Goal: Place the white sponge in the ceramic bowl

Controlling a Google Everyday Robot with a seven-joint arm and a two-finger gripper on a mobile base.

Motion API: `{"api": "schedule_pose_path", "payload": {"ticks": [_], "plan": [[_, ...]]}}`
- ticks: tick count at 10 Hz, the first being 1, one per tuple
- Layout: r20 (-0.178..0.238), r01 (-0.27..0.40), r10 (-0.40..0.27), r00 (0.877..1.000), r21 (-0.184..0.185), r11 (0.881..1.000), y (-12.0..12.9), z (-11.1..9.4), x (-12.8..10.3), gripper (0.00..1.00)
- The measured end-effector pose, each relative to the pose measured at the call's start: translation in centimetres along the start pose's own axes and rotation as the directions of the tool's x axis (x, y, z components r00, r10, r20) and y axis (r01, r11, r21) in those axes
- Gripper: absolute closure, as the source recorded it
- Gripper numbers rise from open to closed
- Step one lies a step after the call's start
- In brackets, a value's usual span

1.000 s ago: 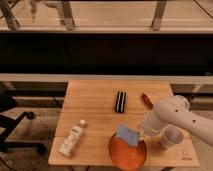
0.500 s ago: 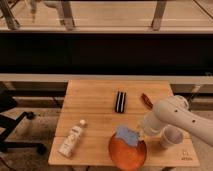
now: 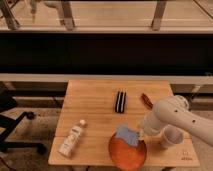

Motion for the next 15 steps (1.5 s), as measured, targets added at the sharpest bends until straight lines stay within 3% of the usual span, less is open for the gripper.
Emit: {"api": "schedule_pose_path", "payload": {"ticks": [15], "plan": [[-0.013, 0.023, -0.023, 1.000, 0.005, 1.000, -0.19, -0.11, 0.12, 0.99]]}}
